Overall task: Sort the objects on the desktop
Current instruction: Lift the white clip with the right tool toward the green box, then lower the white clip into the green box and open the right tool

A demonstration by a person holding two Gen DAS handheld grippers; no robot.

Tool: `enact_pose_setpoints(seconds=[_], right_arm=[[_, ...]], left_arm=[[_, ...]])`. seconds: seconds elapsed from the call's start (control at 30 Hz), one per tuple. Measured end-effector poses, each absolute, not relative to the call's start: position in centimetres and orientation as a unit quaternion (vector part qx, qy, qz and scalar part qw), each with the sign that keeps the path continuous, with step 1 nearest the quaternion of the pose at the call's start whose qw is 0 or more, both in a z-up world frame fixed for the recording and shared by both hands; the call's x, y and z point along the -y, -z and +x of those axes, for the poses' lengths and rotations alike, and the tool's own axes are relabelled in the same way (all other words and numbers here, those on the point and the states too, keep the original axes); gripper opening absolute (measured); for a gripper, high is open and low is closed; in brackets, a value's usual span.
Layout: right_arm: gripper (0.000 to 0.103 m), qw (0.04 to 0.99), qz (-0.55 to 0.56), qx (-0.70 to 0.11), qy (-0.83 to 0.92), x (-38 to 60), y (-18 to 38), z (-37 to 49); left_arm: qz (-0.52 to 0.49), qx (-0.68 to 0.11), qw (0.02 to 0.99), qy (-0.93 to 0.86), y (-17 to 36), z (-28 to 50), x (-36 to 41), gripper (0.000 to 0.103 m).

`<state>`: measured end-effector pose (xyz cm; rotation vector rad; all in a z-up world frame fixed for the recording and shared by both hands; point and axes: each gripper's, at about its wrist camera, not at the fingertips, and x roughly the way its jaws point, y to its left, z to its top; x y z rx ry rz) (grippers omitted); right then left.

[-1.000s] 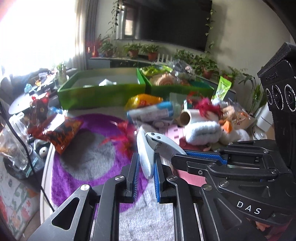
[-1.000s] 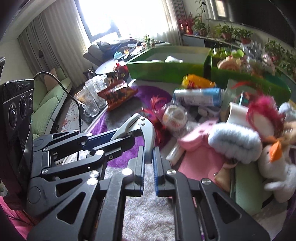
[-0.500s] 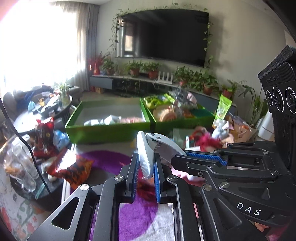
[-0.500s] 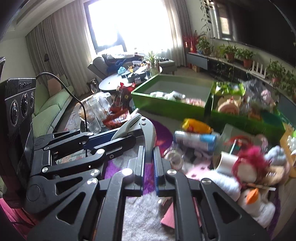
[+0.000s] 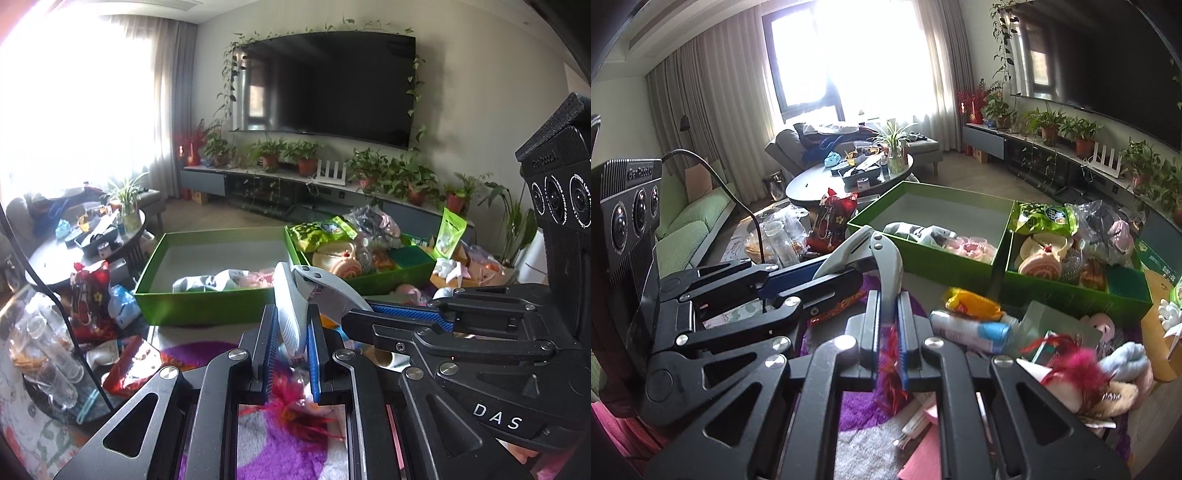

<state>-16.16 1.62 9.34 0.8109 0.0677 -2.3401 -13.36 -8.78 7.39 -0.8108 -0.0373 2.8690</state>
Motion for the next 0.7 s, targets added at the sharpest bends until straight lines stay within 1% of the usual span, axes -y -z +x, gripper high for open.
enact_pose_setpoints(seconds=[0.43,0.7], right_arm=[[0.009,0.321,0.313,-0.035,0.893,-0.5,-9.9,-19.9],[0.009,0.326,0.32,-0.031,0.889,0.0,-10.7,-23.6]], left_arm=[[-0.272,0.023,0.083,-0.959,-7.6,-17.2,10.0,0.013],[-0.275,0.024,0.078,-0.958,-8.5,-20.6,10.5,0.013]])
